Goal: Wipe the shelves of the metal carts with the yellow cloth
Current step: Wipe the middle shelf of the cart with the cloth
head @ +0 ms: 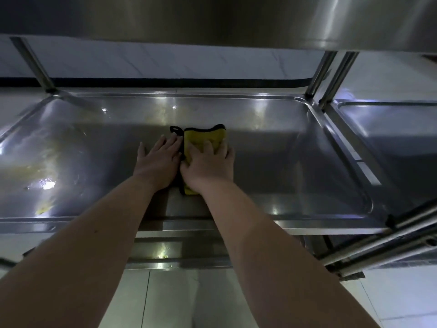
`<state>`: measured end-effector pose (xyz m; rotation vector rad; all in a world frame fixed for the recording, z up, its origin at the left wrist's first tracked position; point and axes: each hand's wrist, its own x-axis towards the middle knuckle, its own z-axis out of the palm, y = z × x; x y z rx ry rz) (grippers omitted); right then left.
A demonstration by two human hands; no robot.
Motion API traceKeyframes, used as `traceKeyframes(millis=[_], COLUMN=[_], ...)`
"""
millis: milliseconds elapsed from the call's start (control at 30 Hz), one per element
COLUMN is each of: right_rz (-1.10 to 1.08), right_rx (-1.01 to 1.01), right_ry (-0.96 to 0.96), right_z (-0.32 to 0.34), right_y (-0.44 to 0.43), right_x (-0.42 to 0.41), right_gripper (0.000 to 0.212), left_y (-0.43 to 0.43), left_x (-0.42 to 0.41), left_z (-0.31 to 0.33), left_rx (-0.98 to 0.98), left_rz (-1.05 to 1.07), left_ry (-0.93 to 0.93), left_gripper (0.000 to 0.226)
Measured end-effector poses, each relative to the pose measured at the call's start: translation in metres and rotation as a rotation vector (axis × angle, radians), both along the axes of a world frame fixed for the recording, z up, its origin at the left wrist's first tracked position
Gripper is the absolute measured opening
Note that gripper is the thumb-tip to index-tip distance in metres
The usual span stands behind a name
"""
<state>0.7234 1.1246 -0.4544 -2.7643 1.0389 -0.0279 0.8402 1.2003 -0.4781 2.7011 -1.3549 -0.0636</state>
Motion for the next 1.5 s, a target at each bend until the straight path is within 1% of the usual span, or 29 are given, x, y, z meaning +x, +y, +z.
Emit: traceKeyframes(millis=[67,167,300,367,433,533,600,733,833,900,1000,1100,1200,1300,1367,1433,1500], right_rz=[0.016,-0.018,-0.286,-0.326,-0.297,-0.280,-0.267,-0.276,-0.265,-0.174,0.032,0.051,-0.060,-0.359,-0.494,-0.540,-0.488], right_rx=[0.030,0.016,0.028,-0.012,-0.074,-0.101,-0.081,-0.060,-0.043,-0.044,-0.047,0.024,-0.029,0.021,0.013,-0.070,-0.108], right_ry=[0.004,-0.026,-0.023,0.002,0.013,-0.002,0.011,0.062,0.052,0.037,-0.016,-0.082,-0.065,-0.089,-0.065,-0.012,0.023], right_z=[0.000,0.003,0.004,0.000,-0.006,-0.007,-0.005,-0.005,-0.001,0.001,0.000,0.002,0.002,0.006,0.007,0.007,0.007], right_y=[-0.010,-0.065,-0.158,-0.179,-0.180,-0.174,-0.177,-0.181,-0.162,-0.135,-0.093,-0.104,-0.158,-0.230,-0.253,-0.249,-0.222], right_x=[0.001,-0.025,-0.098,-0.123,-0.127,-0.123,-0.124,-0.119,-0.079,-0.034,0.019,0.019,-0.024,-0.091,-0.120,-0.116,-0.081], right_gripper=[0.054,0.052,0.052,0.052,0.054,0.060,0.064,0.065,0.060,0.055,0.051,0.049,0.042,0.035,0.039,0.042,0.041], left_y=[0.000,-0.003,-0.007,-0.014,-0.032,-0.068,-0.082,-0.084,-0.081,-0.079,-0.076,-0.076,-0.079,-0.085,-0.088,-0.090,-0.090], left_x=[0.002,0.002,0.000,-0.002,-0.010,-0.020,-0.018,-0.011,-0.013,-0.012,-0.005,-0.001,-0.003,-0.007,-0.007,-0.007,-0.008], left_z=[-0.001,-0.001,-0.004,-0.001,0.005,0.011,0.009,-0.001,0.001,0.001,-0.001,0.000,0.002,0.001,-0.001,0.000,0.000], left_rx=[-0.013,-0.034,-0.061,-0.115,-0.133,-0.022,0.038,0.030,0.019,-0.008,0.018,-0.007,-0.008,-0.017,-0.011,0.018,0.030], left_rz=[0.006,0.008,0.028,0.050,0.009,-0.102,-0.074,-0.010,-0.011,0.016,0.017,0.023,0.021,0.024,0.025,0.024,0.022], left_ry=[0.011,0.028,0.018,-0.021,-0.096,-0.128,-0.113,-0.020,0.000,0.000,-0.034,0.004,0.007,0.022,0.014,0.013,0.022], left_gripper=[0.052,0.051,0.052,0.050,0.046,0.054,0.060,0.059,0.056,0.057,0.057,0.058,0.056,0.055,0.055,0.054,0.053])
